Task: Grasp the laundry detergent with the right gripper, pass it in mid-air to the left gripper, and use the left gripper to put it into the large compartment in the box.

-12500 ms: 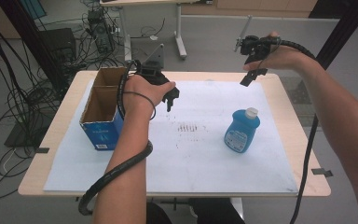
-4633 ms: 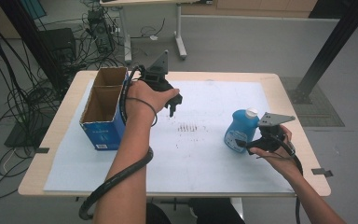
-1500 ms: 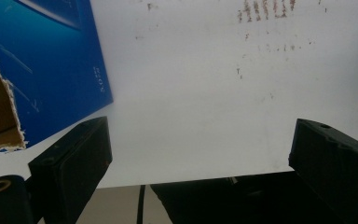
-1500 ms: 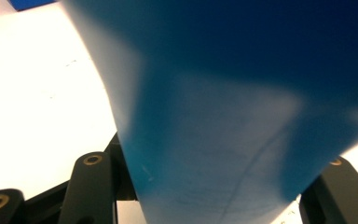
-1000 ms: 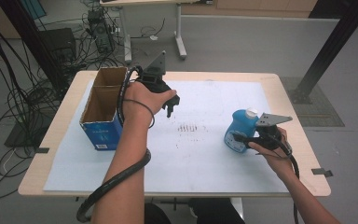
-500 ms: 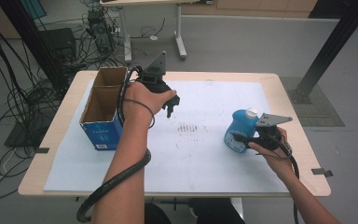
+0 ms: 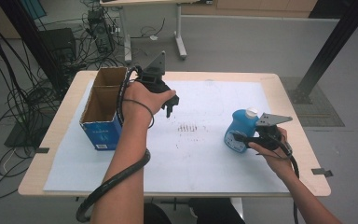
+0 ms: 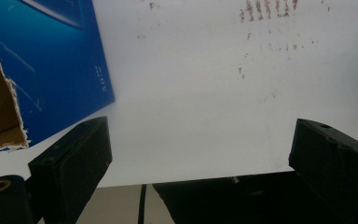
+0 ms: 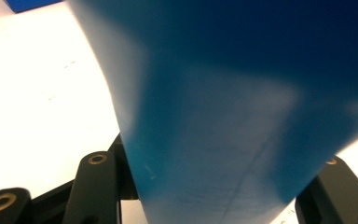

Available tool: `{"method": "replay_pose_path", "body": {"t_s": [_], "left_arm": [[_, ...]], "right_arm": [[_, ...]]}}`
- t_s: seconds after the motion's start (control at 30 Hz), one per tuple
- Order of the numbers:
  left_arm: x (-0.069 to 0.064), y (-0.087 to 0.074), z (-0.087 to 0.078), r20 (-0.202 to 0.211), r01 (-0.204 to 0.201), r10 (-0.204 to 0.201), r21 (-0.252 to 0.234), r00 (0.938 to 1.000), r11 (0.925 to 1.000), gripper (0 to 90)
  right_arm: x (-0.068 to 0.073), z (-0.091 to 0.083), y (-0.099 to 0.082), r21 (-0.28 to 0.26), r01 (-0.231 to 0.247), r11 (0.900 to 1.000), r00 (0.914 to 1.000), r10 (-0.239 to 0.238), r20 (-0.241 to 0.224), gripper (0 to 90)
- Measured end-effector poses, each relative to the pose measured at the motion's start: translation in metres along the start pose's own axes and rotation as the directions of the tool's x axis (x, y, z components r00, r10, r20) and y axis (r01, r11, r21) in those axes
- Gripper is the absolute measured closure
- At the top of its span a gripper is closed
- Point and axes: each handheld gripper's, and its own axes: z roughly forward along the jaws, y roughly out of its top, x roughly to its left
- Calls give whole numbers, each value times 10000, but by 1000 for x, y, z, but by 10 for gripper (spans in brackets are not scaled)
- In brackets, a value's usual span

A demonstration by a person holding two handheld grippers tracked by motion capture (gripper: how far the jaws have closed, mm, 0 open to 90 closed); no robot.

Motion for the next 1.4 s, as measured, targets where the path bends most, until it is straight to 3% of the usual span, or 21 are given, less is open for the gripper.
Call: {"method": "replay_pose_path", "body": {"t_s": [1.03,1.4], "left_arm": [[1,-3,-4,42,-40,41,-138,10000,9999,60],[-4,-2,-10,92,-162,164,-248,9998,9996,60]], "right_arm": [[-1,0,-1,-85,-35,10000,10000,34,-10,455],[-1,0,-1,-99,-44,9999,10000,43,-64,454]]}}
